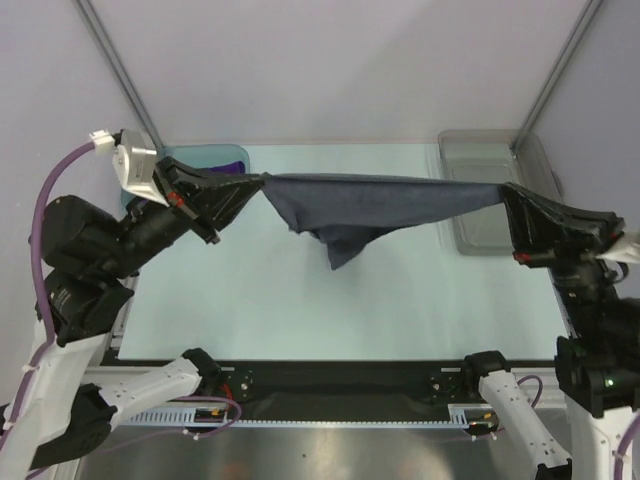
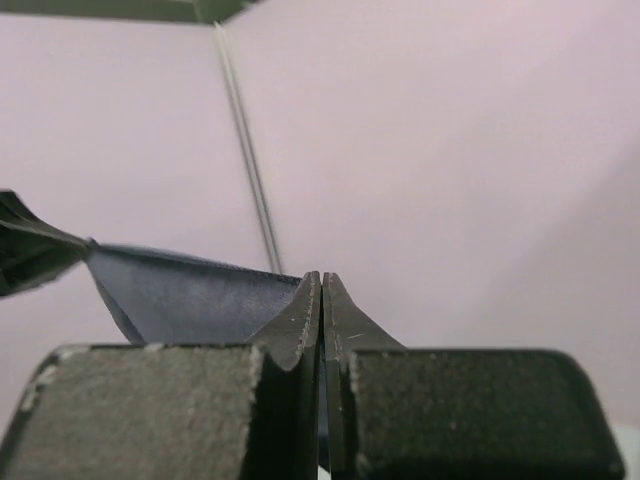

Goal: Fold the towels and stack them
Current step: Flatten out the crumpled towel

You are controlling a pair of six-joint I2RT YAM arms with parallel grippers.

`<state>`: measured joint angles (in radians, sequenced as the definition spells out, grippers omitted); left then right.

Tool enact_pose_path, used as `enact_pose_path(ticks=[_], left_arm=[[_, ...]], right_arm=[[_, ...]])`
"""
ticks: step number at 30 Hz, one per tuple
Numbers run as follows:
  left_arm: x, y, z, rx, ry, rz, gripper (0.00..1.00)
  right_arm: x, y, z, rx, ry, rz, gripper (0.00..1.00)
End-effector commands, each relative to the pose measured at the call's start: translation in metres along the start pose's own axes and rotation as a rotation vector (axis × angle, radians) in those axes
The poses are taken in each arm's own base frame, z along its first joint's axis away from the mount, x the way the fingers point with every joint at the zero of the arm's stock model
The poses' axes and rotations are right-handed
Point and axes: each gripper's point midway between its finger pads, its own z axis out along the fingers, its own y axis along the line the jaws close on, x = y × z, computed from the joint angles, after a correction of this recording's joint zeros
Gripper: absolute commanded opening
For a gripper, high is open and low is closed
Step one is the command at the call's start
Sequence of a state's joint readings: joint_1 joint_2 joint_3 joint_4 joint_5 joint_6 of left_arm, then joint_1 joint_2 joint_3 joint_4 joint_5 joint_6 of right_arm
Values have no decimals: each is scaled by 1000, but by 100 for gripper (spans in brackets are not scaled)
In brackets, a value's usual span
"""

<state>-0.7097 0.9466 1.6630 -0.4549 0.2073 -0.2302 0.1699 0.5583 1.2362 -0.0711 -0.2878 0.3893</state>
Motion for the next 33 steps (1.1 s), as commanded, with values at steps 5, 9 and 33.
enact_pose_path(ticks=[5, 9, 33], left_arm=[[8, -26, -7, 134, 24, -69, 0], [-12, -35, -11, 162, -2, -69, 0], [-11, 196, 153, -430, 50, 148, 0]], right_arm=[[-63, 36, -23, -39, -133, -8, 0], [-71, 39, -21, -33, -129, -31, 0], [80, -128, 196, 1, 75, -65, 0]])
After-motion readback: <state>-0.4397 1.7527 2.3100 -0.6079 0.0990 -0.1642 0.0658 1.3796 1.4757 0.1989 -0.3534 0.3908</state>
